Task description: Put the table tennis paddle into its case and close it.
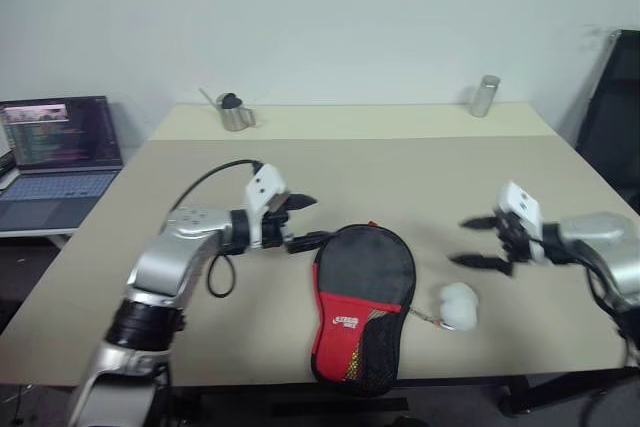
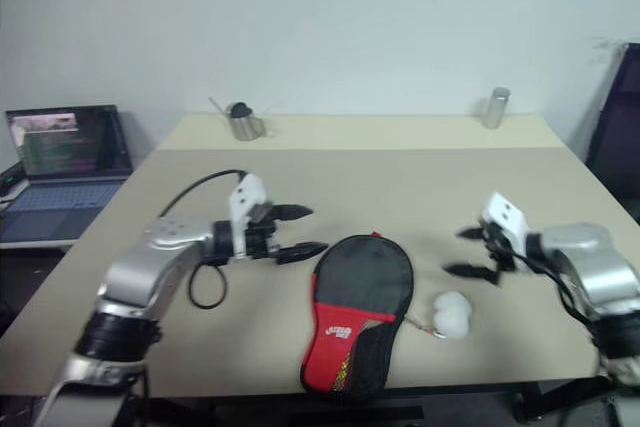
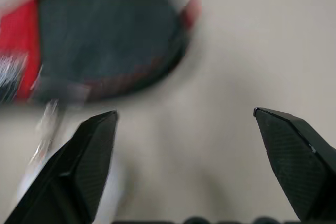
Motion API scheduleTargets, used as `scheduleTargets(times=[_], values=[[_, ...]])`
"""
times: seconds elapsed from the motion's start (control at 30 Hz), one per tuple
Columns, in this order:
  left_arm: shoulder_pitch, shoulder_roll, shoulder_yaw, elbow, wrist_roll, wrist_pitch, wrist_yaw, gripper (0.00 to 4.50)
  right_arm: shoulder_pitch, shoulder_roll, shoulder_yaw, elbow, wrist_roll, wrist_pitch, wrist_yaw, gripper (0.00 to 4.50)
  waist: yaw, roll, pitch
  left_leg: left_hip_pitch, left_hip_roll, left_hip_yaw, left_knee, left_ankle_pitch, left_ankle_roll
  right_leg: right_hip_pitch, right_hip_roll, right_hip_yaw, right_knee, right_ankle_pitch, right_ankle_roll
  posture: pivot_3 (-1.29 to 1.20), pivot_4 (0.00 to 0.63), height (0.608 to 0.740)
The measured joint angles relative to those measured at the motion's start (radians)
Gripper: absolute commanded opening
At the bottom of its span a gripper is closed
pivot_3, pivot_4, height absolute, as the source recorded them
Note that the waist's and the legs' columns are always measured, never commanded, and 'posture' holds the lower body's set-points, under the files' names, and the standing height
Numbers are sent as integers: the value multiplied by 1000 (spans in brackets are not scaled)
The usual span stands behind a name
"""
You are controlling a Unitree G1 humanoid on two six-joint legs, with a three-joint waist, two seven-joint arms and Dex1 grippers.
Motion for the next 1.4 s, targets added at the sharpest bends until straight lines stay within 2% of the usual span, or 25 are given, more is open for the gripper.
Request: scheduleTargets(times=[0.1,0.2,0.33,0.53,0.67,0.87,1.0,1.2,1.3,1.4], values=[[44,34,-3,-3,6,-2,-13,4500,-68,142,-20,65,-18,91,-198,4471,1,0,0,-3,0,-1,0,0,0,-2,0,-1,0,0,-1,0,150,740],[81,47,-1,-17,3,5,-11,4500,-69,235,-18,74,-16,180,-296,4471,20,0,0,-19,-1,-2,3,0,0,-17,-1,-1,1,1,-1,0,150,740],[97,48,-1,-58,-6,27,-2,4500,-65,271,-6,64,-10,268,-331,4471,27,0,0,-26,-2,-2,4,0,0,-23,-2,-1,0,1,-1,0,150,740],[128,47,0,-107,-21,52,25,4500,-49,284,11,57,-5,360,-343,4471,18,0,0,-28,-1,0,4,0,0,-28,-1,0,4,1,-2,0,150,740],[131,48,3,-136,-30,67,34,4500,-45,298,13,43,5,396,-342,3263,13,1,0,-28,-1,1,5,0,0,-27,-1,0,5,1,-2,0,150,740],[134,54,19,-137,-37,68,50,4500,-37,343,13,27,26,425,-356,1146,2,1,-1,-27,-1,1,7,0,1,-27,0,0,6,1,-2,0,150,740],[130,55,18,-105,-7,57,82,4500,-39,355,13,28,25,422,-363,27,-3,1,-1,-25,-1,1,9,0,1,-25,0,0,9,2,-2,0,150,740],[123,52,18,-74,4,39,96,4500,-60,374,17,83,18,370,-379,27,-6,1,-1,-24,-1,2,15,-1,3,-25,0,1,16,2,-3,0,150,740],[116,37,17,-70,4,37,96,4500,-101,375,53,178,-14,278,-374,27,-9,1,0,-14,-1,2,14,-2,5,-15,0,1,17,2,-4,0,150,740],[104,35,15,-67,5,31,96,4500,-163,382,83,300,-65,160,-369,27,-9,1,0,-11,0,2,14,-2,5,-13,1,1,17,3,-4,0,150,740]])
